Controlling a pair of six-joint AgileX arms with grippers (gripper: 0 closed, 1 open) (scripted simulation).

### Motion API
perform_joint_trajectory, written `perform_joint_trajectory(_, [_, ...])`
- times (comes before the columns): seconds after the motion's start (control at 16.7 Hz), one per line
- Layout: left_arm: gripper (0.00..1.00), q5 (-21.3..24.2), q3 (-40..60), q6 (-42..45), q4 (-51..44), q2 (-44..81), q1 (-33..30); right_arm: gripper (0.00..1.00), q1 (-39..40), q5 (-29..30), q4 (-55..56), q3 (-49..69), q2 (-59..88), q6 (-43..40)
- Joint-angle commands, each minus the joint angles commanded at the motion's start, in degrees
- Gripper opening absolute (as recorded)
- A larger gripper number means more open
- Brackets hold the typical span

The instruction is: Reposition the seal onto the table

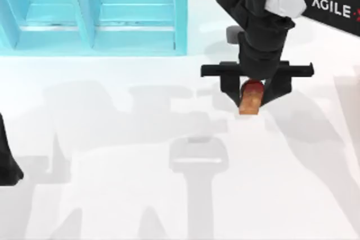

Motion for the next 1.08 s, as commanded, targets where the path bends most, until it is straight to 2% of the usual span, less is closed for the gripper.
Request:
perform_joint_trajectory(0.84, [1.00,0.00,0.00,0.00,0.00,0.00,0.00,0.00,0.08,0.02,8.79,-6.42,2.37,0.11])
perform_joint_trajectory(1.08, [1.00,0.00,0.00,0.00,0.00,0.00,0.00,0.30,0.08,0.02,8.79,-6.42,2.37,0.11])
